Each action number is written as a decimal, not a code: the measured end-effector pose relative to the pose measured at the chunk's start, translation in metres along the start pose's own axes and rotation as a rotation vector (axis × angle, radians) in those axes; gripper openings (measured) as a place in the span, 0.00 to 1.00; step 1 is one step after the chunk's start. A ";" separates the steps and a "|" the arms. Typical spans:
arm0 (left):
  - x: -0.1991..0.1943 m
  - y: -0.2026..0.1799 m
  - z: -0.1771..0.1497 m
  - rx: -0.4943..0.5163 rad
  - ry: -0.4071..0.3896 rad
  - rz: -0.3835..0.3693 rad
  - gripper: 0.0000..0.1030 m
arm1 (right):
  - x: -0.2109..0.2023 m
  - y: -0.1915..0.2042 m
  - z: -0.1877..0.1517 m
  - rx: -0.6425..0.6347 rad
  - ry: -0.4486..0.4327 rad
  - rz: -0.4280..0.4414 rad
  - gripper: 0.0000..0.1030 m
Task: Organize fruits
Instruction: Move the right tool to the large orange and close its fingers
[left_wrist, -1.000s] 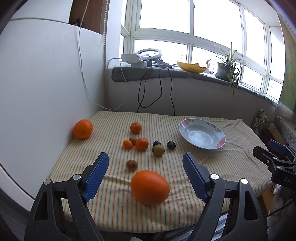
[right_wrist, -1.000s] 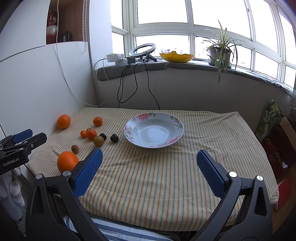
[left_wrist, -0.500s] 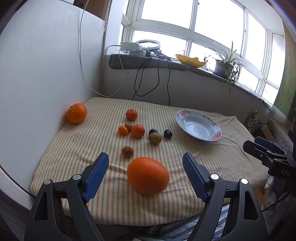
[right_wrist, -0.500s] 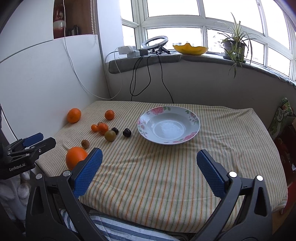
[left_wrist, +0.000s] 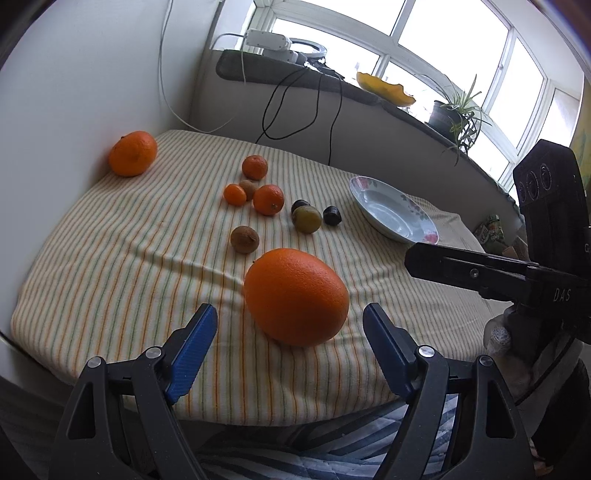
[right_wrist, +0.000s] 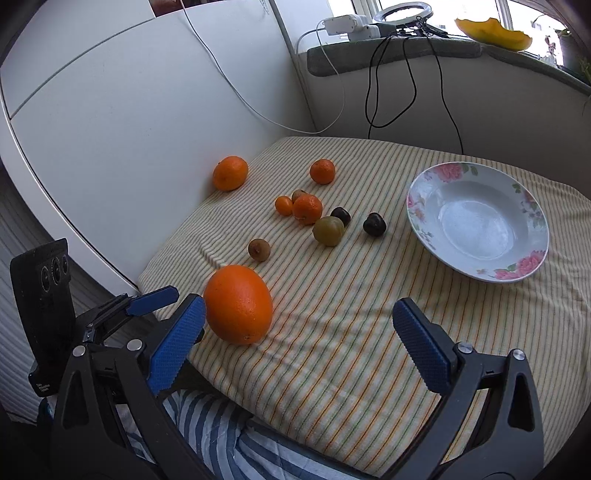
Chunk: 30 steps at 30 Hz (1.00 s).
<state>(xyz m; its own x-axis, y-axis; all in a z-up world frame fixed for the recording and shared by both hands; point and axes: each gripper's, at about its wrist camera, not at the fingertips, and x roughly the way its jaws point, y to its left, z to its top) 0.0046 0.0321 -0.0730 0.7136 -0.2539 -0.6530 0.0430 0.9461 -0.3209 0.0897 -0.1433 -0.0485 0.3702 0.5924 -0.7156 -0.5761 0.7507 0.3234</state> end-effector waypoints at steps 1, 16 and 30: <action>0.002 0.000 -0.001 -0.004 0.009 -0.007 0.78 | 0.008 0.000 0.002 0.005 0.027 0.024 0.99; 0.029 0.002 -0.002 -0.021 0.078 -0.043 0.65 | 0.072 0.014 0.010 -0.015 0.272 0.193 0.78; 0.030 0.005 -0.001 -0.015 0.076 -0.046 0.65 | 0.094 0.019 0.017 -0.012 0.330 0.252 0.64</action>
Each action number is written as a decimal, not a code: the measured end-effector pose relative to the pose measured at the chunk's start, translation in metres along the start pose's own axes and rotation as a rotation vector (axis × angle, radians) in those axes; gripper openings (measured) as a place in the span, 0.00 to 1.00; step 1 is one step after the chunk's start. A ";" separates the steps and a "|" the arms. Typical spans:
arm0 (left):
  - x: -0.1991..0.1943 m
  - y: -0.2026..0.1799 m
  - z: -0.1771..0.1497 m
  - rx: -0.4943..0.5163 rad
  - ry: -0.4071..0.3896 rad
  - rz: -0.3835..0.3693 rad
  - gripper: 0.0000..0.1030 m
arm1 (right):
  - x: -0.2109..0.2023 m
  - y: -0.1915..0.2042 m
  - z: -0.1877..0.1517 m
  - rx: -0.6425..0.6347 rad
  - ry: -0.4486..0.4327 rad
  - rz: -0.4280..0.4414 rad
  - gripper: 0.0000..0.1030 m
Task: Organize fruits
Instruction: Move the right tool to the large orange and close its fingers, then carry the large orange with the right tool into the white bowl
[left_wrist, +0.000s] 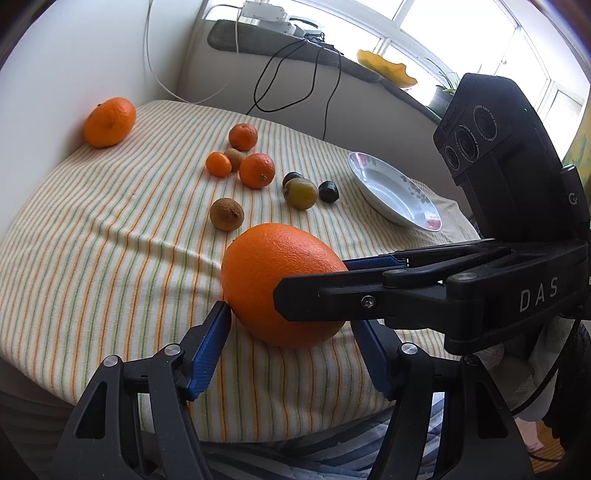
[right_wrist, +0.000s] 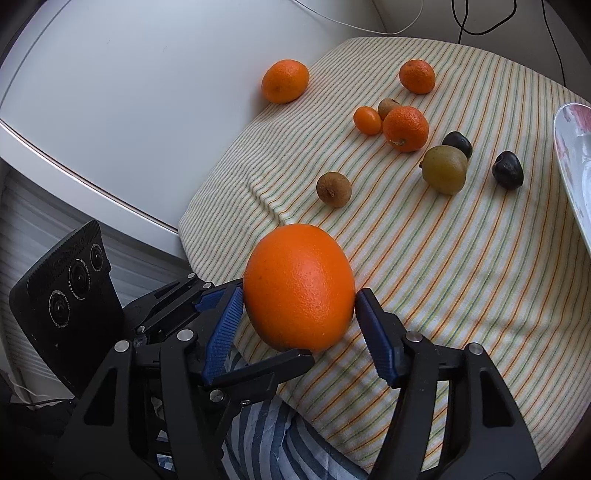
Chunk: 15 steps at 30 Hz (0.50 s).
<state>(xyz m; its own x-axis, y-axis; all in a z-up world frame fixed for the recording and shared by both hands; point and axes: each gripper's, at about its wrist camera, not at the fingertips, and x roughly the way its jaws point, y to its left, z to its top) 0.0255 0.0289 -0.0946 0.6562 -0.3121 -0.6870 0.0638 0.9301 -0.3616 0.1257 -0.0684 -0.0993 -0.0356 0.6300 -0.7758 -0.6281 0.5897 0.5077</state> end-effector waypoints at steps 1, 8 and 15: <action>0.000 -0.001 0.000 0.005 0.000 0.003 0.65 | 0.000 0.000 0.000 0.000 -0.002 -0.001 0.64; 0.001 -0.011 0.007 0.028 -0.003 -0.003 0.65 | -0.017 -0.003 -0.008 0.016 -0.041 -0.005 0.63; 0.008 -0.035 0.023 0.089 -0.019 -0.026 0.65 | -0.049 -0.018 -0.010 0.039 -0.106 -0.020 0.63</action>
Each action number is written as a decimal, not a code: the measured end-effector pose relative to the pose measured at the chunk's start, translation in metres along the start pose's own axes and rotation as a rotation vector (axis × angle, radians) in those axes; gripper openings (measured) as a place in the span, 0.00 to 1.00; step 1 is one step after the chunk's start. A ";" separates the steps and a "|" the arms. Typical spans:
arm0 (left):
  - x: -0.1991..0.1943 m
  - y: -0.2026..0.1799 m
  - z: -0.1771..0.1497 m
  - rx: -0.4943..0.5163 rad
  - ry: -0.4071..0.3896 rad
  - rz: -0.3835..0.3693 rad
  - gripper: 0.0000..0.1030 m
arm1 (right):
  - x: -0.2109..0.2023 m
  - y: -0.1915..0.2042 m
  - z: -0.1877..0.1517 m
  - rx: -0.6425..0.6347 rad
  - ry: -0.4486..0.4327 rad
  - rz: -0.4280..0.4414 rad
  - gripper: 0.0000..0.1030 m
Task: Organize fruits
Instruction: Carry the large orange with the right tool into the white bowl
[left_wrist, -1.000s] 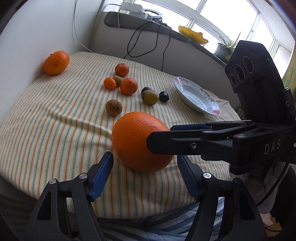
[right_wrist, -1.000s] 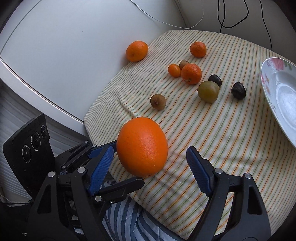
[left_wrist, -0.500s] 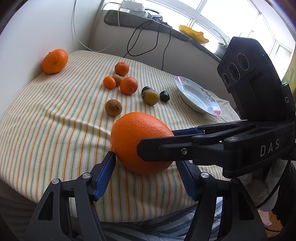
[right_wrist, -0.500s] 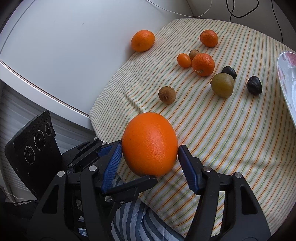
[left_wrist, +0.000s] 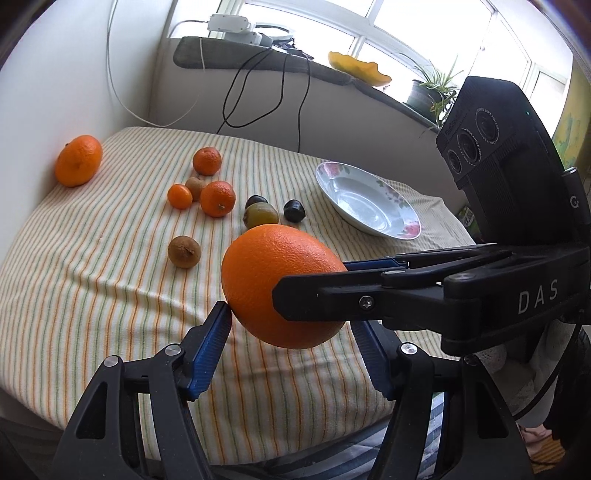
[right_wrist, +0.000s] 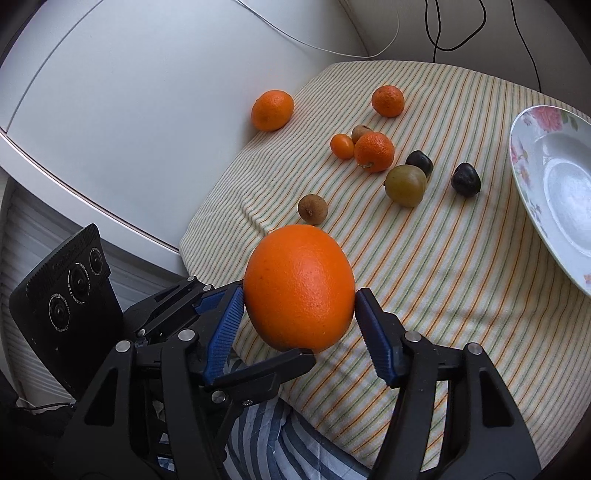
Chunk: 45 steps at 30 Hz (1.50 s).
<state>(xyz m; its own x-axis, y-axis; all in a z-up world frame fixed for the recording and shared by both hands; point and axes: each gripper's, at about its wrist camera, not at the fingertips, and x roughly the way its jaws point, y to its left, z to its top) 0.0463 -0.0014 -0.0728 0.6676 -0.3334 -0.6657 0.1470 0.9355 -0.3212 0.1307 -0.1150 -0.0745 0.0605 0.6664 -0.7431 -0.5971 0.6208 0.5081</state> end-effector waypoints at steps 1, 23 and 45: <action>0.002 -0.004 0.004 0.010 0.000 -0.004 0.65 | -0.005 -0.003 0.001 0.002 -0.010 -0.005 0.63; 0.095 -0.088 0.099 0.141 0.003 -0.132 0.65 | -0.113 -0.113 0.042 0.128 -0.197 -0.120 0.63; 0.191 -0.115 0.132 0.140 0.093 -0.102 0.65 | -0.092 -0.192 0.075 0.183 -0.181 -0.223 0.63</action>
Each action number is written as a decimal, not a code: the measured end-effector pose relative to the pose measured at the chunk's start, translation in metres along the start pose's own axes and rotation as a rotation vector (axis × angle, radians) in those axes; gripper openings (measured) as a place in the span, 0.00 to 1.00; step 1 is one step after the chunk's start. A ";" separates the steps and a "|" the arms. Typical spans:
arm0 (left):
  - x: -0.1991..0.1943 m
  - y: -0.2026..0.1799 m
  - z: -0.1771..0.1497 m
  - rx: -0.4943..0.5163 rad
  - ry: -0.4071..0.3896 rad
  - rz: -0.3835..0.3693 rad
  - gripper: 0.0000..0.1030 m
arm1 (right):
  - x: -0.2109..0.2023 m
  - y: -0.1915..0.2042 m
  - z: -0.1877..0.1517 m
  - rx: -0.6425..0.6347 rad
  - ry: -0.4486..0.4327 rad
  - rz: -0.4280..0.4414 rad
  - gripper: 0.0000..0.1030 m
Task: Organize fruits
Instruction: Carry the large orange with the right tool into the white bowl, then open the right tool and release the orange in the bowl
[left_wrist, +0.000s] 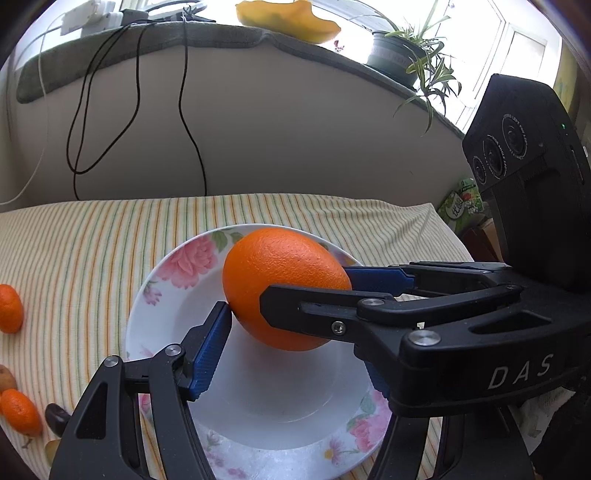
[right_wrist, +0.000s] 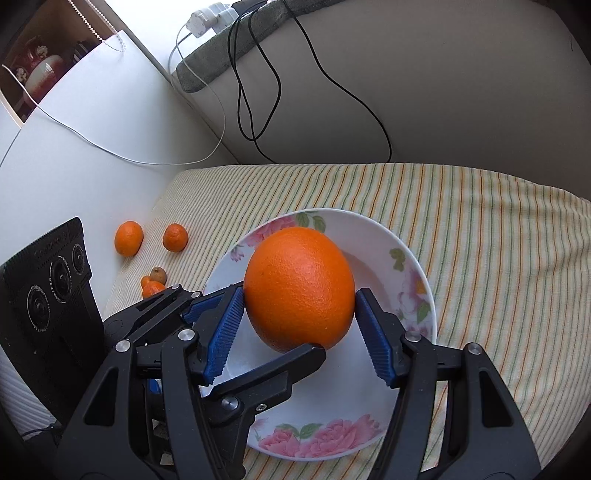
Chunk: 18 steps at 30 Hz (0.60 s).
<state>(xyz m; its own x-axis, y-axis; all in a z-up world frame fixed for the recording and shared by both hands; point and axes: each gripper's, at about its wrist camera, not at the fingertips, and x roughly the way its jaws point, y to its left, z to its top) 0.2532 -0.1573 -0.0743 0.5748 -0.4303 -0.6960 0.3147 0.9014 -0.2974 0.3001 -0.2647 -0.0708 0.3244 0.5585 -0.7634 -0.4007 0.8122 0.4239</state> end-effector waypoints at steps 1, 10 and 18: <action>0.001 -0.001 0.001 0.003 0.001 0.003 0.65 | 0.000 -0.001 0.000 -0.001 0.000 -0.005 0.63; 0.006 -0.009 0.003 0.046 0.003 0.031 0.64 | 0.000 -0.006 0.000 0.001 -0.006 -0.037 0.63; -0.009 0.001 0.002 0.042 -0.019 0.069 0.64 | -0.018 -0.004 -0.003 -0.004 -0.045 -0.101 0.67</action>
<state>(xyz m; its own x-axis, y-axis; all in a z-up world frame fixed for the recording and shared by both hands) 0.2494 -0.1523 -0.0671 0.6099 -0.3687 -0.7015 0.3055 0.9261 -0.2212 0.2935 -0.2781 -0.0602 0.4010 0.4813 -0.7795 -0.3680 0.8638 0.3441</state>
